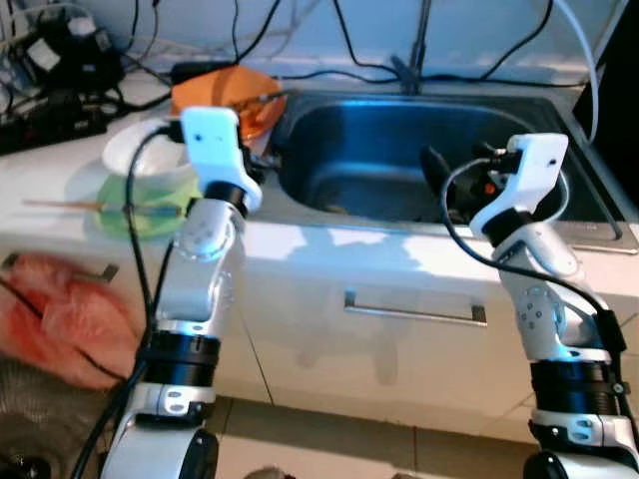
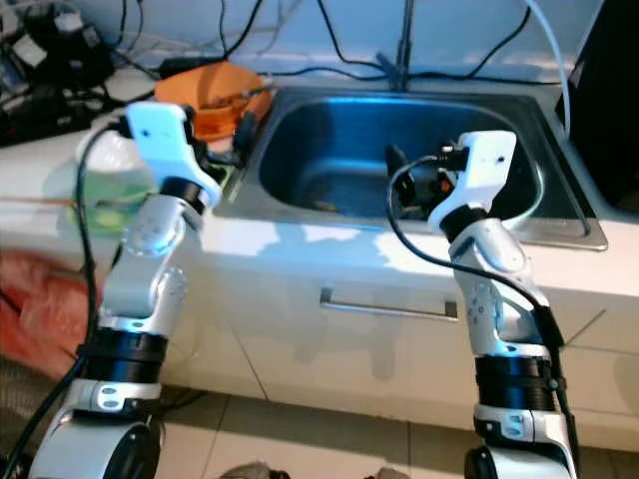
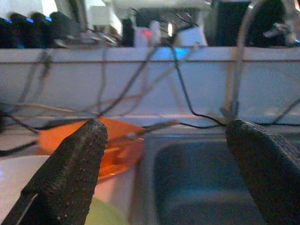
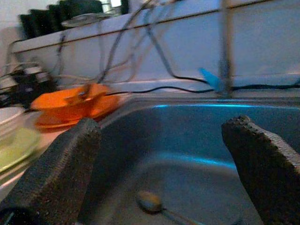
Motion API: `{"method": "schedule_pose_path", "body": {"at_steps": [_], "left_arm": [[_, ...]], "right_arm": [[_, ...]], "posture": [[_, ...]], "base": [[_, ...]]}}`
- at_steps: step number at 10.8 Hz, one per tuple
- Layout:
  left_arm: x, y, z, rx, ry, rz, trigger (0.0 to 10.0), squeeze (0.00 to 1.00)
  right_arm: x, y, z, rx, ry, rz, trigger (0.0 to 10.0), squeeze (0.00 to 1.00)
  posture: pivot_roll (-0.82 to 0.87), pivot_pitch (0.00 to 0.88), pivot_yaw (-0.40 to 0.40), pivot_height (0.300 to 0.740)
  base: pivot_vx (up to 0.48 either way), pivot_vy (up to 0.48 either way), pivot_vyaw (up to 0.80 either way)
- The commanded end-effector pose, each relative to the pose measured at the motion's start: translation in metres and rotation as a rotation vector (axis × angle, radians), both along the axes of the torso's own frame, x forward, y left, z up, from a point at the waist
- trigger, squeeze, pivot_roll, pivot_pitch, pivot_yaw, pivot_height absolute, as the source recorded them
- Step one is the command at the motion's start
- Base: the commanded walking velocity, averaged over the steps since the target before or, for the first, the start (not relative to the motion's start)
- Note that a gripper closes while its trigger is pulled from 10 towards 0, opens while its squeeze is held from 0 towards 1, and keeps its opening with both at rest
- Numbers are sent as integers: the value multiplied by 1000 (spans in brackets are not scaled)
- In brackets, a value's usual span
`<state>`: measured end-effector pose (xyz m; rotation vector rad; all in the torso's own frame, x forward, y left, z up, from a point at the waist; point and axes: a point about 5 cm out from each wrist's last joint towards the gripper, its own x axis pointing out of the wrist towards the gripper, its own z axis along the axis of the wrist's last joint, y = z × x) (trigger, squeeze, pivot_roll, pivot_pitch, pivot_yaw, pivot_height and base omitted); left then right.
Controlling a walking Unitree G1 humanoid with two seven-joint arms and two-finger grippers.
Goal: Kitchen organization
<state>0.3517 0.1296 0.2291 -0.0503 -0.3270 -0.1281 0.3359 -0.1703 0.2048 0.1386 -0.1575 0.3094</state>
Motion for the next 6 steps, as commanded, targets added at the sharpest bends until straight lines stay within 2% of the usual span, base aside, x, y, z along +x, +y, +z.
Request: {"method": "schedule_pose_path", "body": {"at_steps": [1,3,6], "left_arm": [[-2,5,8,-9,-34,31,10000,0],[-1,9,6,-11,-17,50,10000,0],[2,11,6,-10,-3,54,10000,0]], "right_arm": [[0,4,3,1,-9,12,10000,1000],[1,4,3,2,-8,14,10000,1000],[1,4,3,6,-9,11,10000,1000]], "posture": [[13,34,51,740],[14,35,52,740],[13,34,57,740]], "base": [[0,0,0],[0,0,0],[0,329,0]]}}
